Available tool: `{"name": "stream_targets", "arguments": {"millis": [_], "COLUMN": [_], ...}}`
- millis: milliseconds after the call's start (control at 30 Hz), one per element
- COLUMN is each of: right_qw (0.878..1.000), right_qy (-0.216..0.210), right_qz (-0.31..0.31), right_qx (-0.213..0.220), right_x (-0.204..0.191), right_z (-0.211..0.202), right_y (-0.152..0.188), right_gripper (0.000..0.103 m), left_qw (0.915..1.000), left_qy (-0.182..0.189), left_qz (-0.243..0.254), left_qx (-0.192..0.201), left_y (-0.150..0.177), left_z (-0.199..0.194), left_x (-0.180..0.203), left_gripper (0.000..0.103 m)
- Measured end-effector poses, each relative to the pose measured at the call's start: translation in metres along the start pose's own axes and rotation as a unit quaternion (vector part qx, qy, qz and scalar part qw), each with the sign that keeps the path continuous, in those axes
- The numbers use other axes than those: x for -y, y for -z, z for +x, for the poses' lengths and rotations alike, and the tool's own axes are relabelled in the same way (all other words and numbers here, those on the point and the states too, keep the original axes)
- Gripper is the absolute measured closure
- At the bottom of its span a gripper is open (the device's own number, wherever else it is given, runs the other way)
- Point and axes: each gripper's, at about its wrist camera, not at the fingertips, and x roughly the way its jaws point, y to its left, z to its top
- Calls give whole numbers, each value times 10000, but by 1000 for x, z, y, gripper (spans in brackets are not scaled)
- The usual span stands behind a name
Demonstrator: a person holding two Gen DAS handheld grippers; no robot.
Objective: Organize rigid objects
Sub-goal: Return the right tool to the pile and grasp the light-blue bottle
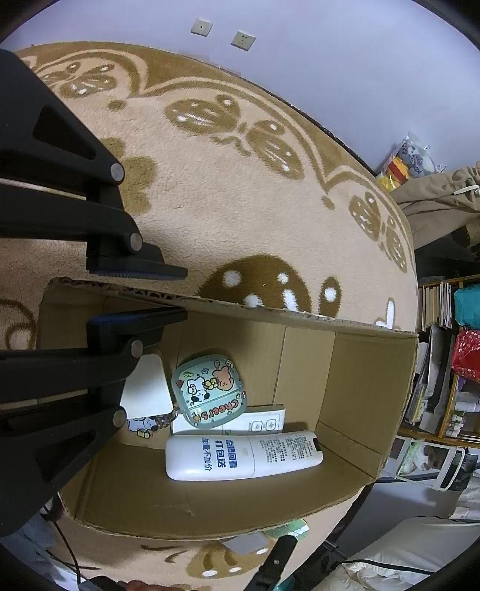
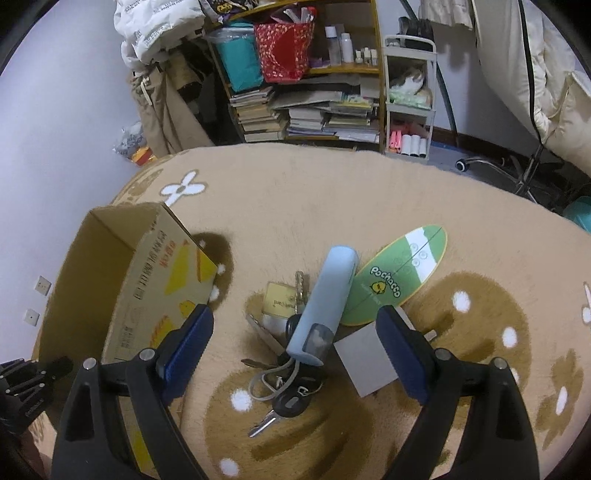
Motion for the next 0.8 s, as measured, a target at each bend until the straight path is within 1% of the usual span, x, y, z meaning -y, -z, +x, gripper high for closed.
{"name": "stream_targets", "arguments": {"millis": [67,100,167,200,267,300,500,567,700,800], "right_qw": [10000,10000,9999,9998,9998,9998,9995,9992,9990,9992], "right_qy": [-18,-48,-129,-144,-128,-130,-217,-275,-224,-114], "right_qz": [-33,-29,45,65,50,35,101,158,132,-3], "right_qx": [-5,-26,-83,-102,-130,-139,-183,-262,-355,-394], "right_x": [1,2,6,8,10,10,15,16,15,12], "right_z": [5,8,14,16,22,23,38,43,52,56], "right_y": [3,3,5,5,4,4,4,5,10,11], "right_gripper": [20,22,30,32,41,43,44,44,44,44], "left_qw": [10000,10000,10000,10000,10000,10000,10000,10000,10000,9998], "left_qy": [-3,1,-1,-6,-22,-33,-40,-16,16,119], "left_qz": [5,0,0,3,22,32,44,29,-7,-151], "left_qx": [1,3,2,2,6,9,12,14,15,-9], "left_y": [0,0,0,0,0,0,0,-1,-1,-2], "left_z": [0,0,0,0,0,0,1,1,2,3], "left_x": [0,0,0,0,1,2,3,2,0,-3], "left_gripper": [88,88,88,88,88,88,88,88,88,88]}}
